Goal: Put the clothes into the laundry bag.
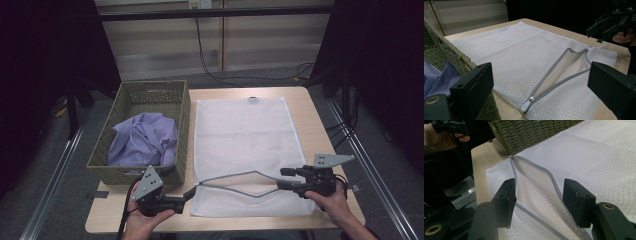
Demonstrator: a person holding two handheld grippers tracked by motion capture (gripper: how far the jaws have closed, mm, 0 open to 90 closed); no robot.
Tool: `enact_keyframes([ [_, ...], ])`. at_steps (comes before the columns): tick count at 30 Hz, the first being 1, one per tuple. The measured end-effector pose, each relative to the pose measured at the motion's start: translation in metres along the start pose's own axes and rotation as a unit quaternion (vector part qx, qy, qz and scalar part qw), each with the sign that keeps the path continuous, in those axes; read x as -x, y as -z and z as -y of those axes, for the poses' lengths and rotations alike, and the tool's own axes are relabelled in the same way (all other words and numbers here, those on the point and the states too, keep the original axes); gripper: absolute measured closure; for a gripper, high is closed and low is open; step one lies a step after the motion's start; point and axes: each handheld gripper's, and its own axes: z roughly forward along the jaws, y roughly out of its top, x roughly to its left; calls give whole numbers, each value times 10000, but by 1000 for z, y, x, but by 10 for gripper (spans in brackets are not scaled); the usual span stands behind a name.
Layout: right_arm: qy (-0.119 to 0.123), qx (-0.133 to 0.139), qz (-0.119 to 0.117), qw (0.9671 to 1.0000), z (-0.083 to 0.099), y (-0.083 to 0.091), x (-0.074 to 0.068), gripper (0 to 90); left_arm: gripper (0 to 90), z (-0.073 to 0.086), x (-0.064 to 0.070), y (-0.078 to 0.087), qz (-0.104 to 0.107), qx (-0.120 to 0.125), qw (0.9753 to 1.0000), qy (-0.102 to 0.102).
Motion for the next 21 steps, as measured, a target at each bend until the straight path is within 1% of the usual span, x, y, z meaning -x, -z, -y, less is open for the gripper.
enact_keyframes([
  [1,0,0,0,10000,0,0,0,453,65,0,0,0,0,0,10000,0],
  [2,54,-31,-49,10000,-5,-8,1,458,65,0,0,-1,50,4,10000,-11],
  [3,54,-31,-49,10000,-5,-8,1,458,65,0,0,-1,26,-39,10000,-9],
  [4,55,-47,-82,9999,-7,-12,1,462,65,0,1,-2,30,-18,10000,9],
  [5,77,-122,-140,9998,-11,-21,1,463,65,0,1,-1,22,-25,10000,3],
  [6,112,-158,-157,9997,-12,-25,1,463,65,0,0,-1,36,-40,10000,-31],
  [7,112,-158,-157,9997,-12,-25,1,463,65,0,0,-1,50,-10,10000,-26],
  [8,102,-186,-198,9996,-13,-29,1,463,65,-1,0,0,9,-14,10000,-12],
  [9,116,-231,-211,9994,-14,-32,1,462,65,0,0,0,17,-12,10000,-16],
  [10,194,-383,-210,9989,-15,-40,0,459,65,0,0,0,3,-17,10000,-10],
  [11,194,-383,-210,9989,-15,-40,0,459,66,0,0,0,3,-17,10000,-10],
  [12,194,-469,-230,9984,-15,-47,0,459,65,0,0,0,19,-10,10000,-20],
  [17,215,-474,-230,9984,-21,-54,2,457,66,0,0,0,3,-10,10000,-22],
  [19,233,-480,-224,9983,-28,-60,5,459,66,0,0,0,-37,-40,10000,-7],
  [21,256,-505,-219,9982,-30,-62,6,460,66,0,0,0,-42,-31,10000,-15],
])
